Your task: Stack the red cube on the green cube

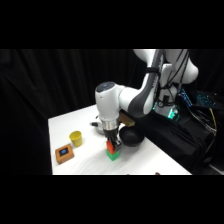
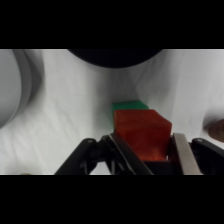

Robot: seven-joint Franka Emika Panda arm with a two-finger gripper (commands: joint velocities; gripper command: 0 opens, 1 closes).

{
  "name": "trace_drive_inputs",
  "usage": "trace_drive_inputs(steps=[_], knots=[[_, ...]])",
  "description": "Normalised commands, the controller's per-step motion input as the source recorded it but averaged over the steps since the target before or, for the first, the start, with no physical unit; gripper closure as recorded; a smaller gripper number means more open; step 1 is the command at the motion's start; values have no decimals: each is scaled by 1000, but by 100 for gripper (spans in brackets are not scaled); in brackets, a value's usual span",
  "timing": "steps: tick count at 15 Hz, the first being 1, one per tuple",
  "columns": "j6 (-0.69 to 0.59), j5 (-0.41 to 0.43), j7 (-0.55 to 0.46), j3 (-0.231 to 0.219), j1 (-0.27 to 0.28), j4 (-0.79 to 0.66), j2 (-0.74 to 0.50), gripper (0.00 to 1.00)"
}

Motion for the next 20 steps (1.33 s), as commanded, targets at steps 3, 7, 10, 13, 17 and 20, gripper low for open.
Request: trace_drive_inputs(steps=[3, 7, 10, 13, 17, 20], knots=[[86, 26, -96, -12, -13, 4, -1, 75], [83, 31, -104, -9, -17, 14, 3, 75], [75, 28, -101, -7, -11, 15, -11, 25], [88, 20, -90, -10, -3, 10, -22, 3], [70, 6, -79, -15, 8, -2, -44, 0], [-15, -25, -39, -31, 34, -38, -136, 0]])
